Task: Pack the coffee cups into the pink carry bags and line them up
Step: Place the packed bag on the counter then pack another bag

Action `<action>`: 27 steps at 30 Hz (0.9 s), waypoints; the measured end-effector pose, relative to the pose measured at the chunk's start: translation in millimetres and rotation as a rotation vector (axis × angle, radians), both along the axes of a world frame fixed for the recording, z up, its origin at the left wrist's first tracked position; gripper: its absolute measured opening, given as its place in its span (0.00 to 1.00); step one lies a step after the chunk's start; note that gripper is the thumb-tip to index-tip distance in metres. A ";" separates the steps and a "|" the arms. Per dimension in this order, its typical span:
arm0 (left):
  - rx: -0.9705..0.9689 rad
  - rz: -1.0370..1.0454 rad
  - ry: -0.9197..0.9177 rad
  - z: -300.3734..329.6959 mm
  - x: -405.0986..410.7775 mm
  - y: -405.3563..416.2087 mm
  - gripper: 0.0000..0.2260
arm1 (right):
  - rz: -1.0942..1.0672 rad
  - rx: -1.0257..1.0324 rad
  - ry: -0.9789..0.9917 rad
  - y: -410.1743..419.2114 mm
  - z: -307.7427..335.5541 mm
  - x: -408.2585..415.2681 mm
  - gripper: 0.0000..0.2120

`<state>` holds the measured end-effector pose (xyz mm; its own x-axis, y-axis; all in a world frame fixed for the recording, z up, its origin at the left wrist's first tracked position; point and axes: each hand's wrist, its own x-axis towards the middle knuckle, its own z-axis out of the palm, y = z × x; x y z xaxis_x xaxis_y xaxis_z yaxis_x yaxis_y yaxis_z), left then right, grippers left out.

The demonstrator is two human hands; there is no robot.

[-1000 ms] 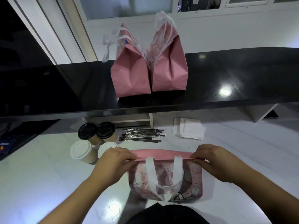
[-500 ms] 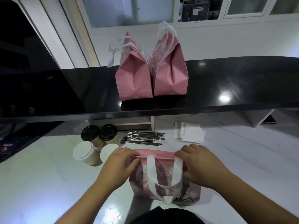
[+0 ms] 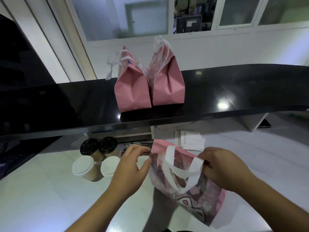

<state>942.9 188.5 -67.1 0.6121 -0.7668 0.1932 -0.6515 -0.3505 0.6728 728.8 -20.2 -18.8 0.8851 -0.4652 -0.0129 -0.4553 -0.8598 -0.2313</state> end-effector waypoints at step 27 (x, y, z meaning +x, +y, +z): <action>-0.043 -0.370 0.213 128.7 -44.3 -234.7 0.28 | -0.542 -0.259 -0.427 -196.3 202.4 75.5 0.11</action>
<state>898.6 -46.2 61.6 0.3272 -0.9361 0.1291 -0.5732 -0.0880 0.8147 804.3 -216.5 183.6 0.4335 -0.7801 0.4511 -0.7476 -0.5908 -0.3033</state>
